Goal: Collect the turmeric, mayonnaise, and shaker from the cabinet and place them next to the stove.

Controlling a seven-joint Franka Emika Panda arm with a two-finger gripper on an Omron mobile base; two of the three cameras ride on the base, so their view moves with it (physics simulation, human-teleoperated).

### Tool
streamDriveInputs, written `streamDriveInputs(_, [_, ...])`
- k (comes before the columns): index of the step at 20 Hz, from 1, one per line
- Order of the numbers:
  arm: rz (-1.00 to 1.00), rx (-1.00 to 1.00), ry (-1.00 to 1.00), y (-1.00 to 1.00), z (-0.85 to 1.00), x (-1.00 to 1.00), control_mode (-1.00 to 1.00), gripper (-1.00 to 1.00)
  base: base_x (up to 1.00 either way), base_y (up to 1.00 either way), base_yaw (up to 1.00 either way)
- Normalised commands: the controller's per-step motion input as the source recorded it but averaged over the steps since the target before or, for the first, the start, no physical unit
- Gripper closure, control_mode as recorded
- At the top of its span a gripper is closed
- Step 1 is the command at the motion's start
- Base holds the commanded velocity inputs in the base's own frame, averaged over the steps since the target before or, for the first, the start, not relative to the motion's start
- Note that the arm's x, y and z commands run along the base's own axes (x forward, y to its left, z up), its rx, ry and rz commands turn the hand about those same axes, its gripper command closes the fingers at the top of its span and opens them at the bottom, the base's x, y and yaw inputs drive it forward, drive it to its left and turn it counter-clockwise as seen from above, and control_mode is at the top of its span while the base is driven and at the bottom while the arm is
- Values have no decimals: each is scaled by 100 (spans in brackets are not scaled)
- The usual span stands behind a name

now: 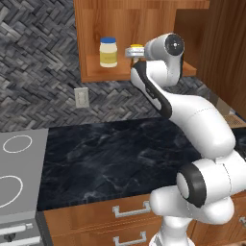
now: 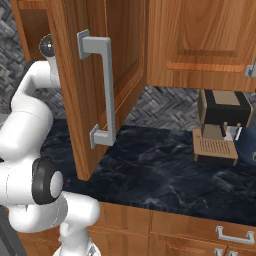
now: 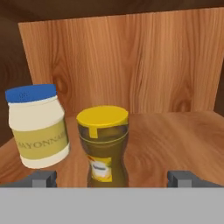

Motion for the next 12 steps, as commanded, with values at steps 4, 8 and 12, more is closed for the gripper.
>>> streamDriveInputs(4, [0,2,0,-2,1,25,-100,-100,0,0,0])
streamDriveInputs(8, [2,0,0,0,0,9,-100,-100,0,0,0])
streamDriveInputs(12, [2,0,0,1,0,9,-100,-100,0,0,0])
